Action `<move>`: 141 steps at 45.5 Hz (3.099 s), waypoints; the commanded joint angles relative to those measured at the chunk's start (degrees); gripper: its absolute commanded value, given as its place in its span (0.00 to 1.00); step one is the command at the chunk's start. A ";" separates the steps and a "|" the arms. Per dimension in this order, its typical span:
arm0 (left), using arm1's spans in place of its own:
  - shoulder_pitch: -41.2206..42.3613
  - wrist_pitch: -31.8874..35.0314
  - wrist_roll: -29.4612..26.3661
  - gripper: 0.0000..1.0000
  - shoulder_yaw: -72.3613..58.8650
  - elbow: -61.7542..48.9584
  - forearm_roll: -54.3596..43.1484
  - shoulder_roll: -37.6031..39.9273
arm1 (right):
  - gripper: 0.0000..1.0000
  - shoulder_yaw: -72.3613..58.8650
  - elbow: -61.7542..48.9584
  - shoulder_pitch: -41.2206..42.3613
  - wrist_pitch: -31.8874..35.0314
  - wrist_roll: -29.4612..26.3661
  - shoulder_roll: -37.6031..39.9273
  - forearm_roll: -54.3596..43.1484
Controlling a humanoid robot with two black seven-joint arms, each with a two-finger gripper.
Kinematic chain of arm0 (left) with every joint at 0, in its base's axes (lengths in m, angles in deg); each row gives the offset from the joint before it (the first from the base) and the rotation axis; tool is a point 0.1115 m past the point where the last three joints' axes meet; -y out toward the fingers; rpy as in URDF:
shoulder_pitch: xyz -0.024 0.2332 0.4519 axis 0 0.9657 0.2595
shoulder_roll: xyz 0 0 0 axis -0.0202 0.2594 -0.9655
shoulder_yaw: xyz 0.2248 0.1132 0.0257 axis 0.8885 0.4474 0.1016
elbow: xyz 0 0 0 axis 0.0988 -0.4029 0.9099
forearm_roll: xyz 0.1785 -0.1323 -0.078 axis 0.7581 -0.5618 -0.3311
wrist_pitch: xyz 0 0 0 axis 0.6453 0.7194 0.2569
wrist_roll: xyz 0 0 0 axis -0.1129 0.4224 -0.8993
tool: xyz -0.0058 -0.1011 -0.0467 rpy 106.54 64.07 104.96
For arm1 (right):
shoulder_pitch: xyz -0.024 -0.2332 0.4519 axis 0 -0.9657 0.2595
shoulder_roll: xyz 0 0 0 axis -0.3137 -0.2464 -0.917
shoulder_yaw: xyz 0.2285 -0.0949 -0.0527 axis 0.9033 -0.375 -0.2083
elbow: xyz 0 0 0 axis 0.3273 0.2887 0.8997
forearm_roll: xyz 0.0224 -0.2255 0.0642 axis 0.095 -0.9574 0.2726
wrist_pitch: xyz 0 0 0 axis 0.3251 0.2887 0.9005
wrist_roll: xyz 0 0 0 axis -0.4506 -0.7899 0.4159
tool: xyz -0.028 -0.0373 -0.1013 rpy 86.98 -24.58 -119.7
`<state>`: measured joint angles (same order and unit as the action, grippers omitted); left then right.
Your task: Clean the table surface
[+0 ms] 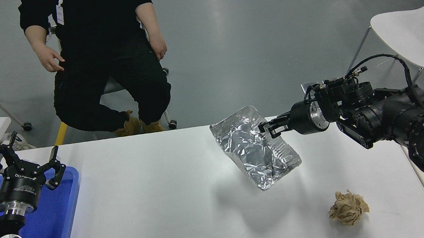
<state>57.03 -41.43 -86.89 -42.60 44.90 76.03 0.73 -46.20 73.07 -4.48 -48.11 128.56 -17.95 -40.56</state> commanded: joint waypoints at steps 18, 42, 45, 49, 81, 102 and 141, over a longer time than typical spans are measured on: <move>0.00 0.00 0.00 1.00 -0.01 0.00 0.00 0.01 | 0.00 9.46 -6.43 2.02 5.51 -0.84 11.86 13.89; 0.00 0.00 0.00 1.00 0.08 0.00 0.00 0.01 | 0.00 29.76 -9.51 -3.87 5.87 -14.46 22.50 18.81; 0.00 0.00 0.00 1.00 -0.01 0.00 0.00 -0.08 | 0.00 31.52 -9.77 -4.30 5.87 -16.83 23.38 19.69; 0.00 0.00 0.00 1.00 -0.01 0.00 0.00 0.01 | 0.00 32.76 -9.77 -4.48 5.78 -20.08 24.69 21.18; 0.00 0.00 0.00 1.00 -0.01 0.00 0.00 0.01 | 0.00 44.00 -9.77 -12.83 4.90 -30.72 33.05 36.21; 0.00 0.00 0.00 1.00 -0.01 0.00 0.00 0.01 | 0.00 52.62 -9.60 -19.86 3.06 -31.78 35.25 36.13; 0.00 0.00 0.00 1.00 -0.01 0.00 0.00 0.01 | 0.00 49.11 -9.51 -30.94 0.86 -32.22 29.27 34.98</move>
<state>57.03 -41.43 -86.89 -42.61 44.90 76.03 0.74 3.43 63.61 -32.97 -47.05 96.04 12.90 -5.59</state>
